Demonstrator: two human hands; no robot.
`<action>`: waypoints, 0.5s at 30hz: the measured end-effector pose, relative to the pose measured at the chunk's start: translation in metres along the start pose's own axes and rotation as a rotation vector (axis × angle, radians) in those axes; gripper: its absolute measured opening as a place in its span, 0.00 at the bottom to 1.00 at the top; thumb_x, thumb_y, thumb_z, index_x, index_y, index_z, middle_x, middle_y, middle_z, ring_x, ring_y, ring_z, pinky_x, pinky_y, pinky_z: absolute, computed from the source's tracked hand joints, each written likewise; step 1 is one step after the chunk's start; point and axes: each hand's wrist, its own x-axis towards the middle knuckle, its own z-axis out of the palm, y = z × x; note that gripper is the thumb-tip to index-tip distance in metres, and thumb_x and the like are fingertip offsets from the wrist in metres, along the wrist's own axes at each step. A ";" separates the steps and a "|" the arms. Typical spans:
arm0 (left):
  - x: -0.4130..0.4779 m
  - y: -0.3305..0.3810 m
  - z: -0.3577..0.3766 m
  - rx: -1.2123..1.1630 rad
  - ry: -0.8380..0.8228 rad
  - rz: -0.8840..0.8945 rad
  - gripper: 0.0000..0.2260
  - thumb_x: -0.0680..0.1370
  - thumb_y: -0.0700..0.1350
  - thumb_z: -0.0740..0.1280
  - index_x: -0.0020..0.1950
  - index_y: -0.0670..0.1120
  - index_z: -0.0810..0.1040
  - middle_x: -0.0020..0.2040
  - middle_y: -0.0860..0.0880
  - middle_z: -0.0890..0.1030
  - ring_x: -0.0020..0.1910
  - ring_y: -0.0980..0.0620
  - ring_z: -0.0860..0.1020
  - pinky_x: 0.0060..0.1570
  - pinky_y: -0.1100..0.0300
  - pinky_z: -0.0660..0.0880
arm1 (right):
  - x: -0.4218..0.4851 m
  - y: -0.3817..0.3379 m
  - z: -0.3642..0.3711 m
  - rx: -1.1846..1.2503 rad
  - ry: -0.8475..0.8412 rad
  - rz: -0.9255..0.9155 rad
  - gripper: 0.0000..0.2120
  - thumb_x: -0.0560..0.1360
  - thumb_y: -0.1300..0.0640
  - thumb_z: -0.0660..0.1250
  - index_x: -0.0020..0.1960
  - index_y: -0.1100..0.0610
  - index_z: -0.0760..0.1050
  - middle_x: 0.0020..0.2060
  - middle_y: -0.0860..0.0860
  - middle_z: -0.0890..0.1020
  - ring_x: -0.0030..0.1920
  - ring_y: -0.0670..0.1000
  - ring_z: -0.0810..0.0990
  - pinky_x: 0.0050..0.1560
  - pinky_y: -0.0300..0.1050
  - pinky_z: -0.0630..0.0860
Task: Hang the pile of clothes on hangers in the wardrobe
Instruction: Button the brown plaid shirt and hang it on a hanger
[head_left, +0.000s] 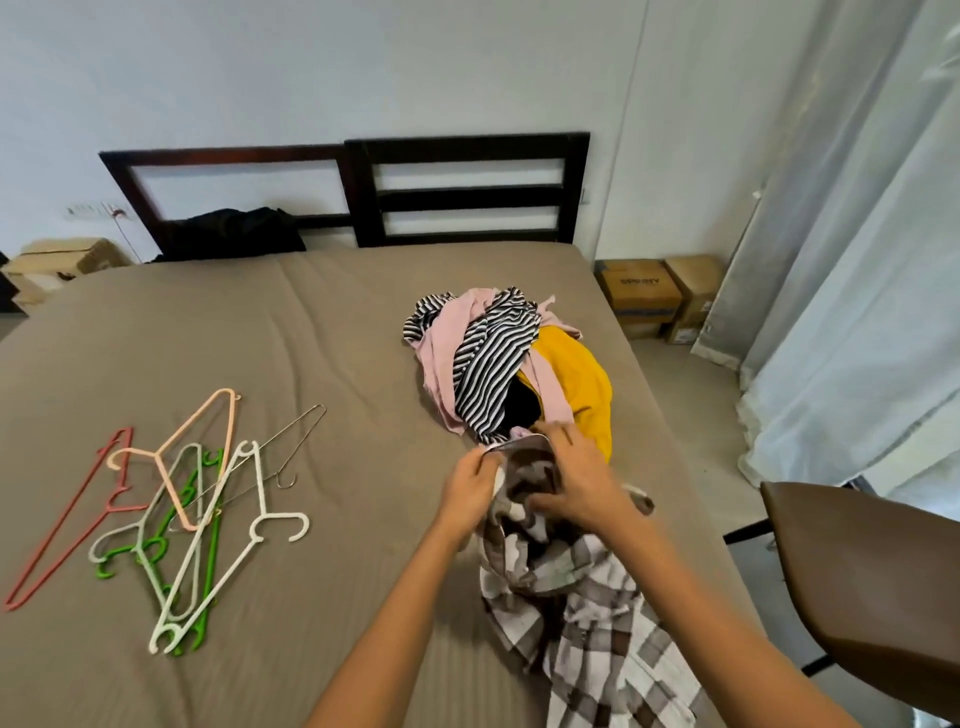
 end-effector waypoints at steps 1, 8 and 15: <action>0.001 0.009 0.002 0.021 -0.045 0.068 0.11 0.79 0.49 0.59 0.45 0.46 0.78 0.41 0.48 0.80 0.42 0.52 0.77 0.46 0.51 0.73 | -0.003 -0.007 0.003 0.151 -0.004 -0.069 0.29 0.69 0.55 0.72 0.67 0.60 0.68 0.63 0.57 0.74 0.62 0.59 0.73 0.61 0.53 0.71; 0.000 -0.004 -0.032 0.736 -0.250 0.208 0.23 0.67 0.56 0.74 0.55 0.47 0.71 0.46 0.48 0.80 0.44 0.49 0.78 0.40 0.55 0.72 | 0.004 -0.010 -0.021 0.798 -0.040 0.194 0.13 0.72 0.66 0.67 0.34 0.51 0.81 0.32 0.42 0.82 0.39 0.41 0.78 0.46 0.40 0.73; -0.023 -0.042 -0.054 0.634 0.143 0.359 0.13 0.71 0.33 0.69 0.51 0.42 0.69 0.53 0.51 0.70 0.45 0.55 0.72 0.42 0.68 0.65 | 0.013 0.022 -0.059 1.040 -0.539 0.421 0.06 0.77 0.68 0.61 0.46 0.66 0.77 0.34 0.52 0.83 0.32 0.47 0.82 0.36 0.40 0.80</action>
